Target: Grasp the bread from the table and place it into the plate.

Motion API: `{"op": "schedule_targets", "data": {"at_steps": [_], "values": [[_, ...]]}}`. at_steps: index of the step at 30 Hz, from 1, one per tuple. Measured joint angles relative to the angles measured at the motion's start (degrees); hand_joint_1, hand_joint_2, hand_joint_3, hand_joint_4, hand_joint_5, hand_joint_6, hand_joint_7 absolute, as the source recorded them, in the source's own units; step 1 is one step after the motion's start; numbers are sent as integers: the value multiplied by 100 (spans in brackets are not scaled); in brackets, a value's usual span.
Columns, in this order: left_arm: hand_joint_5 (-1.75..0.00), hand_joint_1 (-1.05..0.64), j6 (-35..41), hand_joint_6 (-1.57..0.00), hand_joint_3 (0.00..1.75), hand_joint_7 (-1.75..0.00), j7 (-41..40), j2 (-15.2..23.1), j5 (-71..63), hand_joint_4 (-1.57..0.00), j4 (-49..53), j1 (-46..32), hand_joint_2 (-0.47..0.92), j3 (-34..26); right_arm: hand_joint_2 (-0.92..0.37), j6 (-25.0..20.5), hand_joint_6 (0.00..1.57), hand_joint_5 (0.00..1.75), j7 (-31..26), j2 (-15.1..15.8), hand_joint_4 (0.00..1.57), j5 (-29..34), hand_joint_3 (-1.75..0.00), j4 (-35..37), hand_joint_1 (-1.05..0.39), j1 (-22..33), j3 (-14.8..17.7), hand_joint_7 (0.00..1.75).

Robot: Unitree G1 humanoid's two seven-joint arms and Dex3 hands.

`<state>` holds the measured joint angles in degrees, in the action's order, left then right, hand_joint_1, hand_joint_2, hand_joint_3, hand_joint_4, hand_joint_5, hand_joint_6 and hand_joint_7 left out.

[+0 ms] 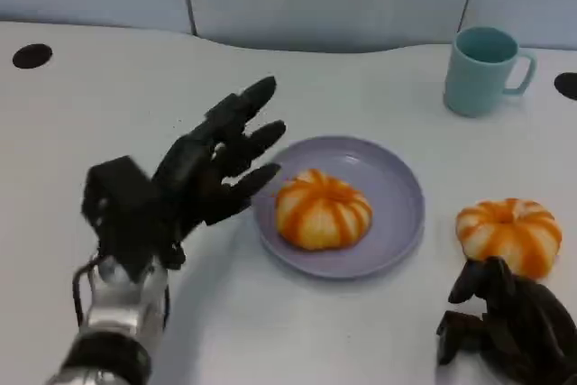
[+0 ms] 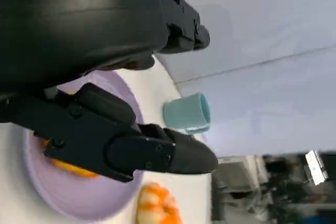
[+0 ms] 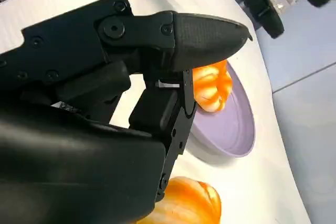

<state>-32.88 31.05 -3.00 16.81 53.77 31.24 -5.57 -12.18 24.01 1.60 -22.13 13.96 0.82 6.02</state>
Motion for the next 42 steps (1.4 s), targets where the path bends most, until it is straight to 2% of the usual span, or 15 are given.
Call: {"op": "schedule_targets", "data": {"at_steps": [1, 2, 3, 5, 7, 10, 11, 13, 16, 20, 23, 32, 42], "values": [[-80, -60, 330, -45, 29, -6, 39, -129, 304, -43, -307, -243, 92, -114, -92, 6, 117, 116, 4, -2, 129, -1, -46, 1, -47, -1, -3, 109], [-93, -60, 704, -58, 30, -11, 63, -238, 557, -48, -634, -486, 92, -198, -92, 17, 117, 116, 11, -3, 129, -2, -46, 1, -47, 4, -3, 109], [-97, -60, 1096, -62, 31, -13, 73, -310, 781, -50, -985, -726, 92, -259, -92, 26, 118, 116, 15, -5, 129, -1, -46, 4, -48, 2, -7, 109], [-118, -58, 1763, -71, 36, -23, 46, -387, 1113, -55, -1615, -1171, 92, -356, -92, 38, 118, 117, 28, -8, 130, 0, -47, 11, -46, 2, -11, 109], [-131, -58, 2086, -78, 39, -38, -38, -418, 1209, -61, -2159, -1584, 92, -408, -92, 42, 117, 117, 31, -4, 130, 5, -48, 17, -45, 2, -12, 109], [-154, -58, 2216, -62, 41, -109, -279, -439, 1108, -67, -2716, -2088, 92, -414, -92, 30, 118, 116, 32, 3, 131, 3, -48, 24, -45, -4, -7, 109], [-159, -58, 2249, -59, 40, -125, -392, -454, 1055, -70, -2879, -2243, 92, -405, -92, 21, 118, 116, 30, 3, 131, 2, -47, 25, -45, -7, -4, 109], [-165, -57, 2484, -56, 36, -141, -600, -479, 1019, -74, -3227, -2519, 92, -381, -92, 6, 119, 115, 10, 3, 132, 10, -46, 27, -45, -16, -8, 108], [-173, -55, 2962, -53, 40, -151, -745, -520, 1107, -75, -3617, -2788, 92, -347, -92, -1, 120, 113, -34, 2, 132, 23, -44, 28, -45, -26, -18, 107], [-175, -54, 3356, -47, 44, -165, -896, -523, 1133, -76, -3987, -3004, 92, -326, -92, -90, 119, 113, -48, 2, 133, 4, -45, 26, -44, -54, -9, 107], [-175, -52, 3499, -49, 44, -173, -973, -519, 1092, -78, -4113, -3113, 92, -310, -92, -69, 119, 112, -40, 5, 133, 21, -45, 26, -46, -52, -19, 106], [-175, -51, 3050, -53, 39, -175, -1518, -445, 61, -82, -3741, -3153, 92, -127, -92, -130, 116, 115, -17, 19, 132, -31, -47, 16, -44, -43, 35, 109], [-175, -54, 2473, -55, 37, -175, -1528, -456, -3, -83, -3045, -2860, 92, -105, -92, -44, 111, 119, 99, 143, 130, 12, -48, 215, -45, -156, 81, 115]]}}
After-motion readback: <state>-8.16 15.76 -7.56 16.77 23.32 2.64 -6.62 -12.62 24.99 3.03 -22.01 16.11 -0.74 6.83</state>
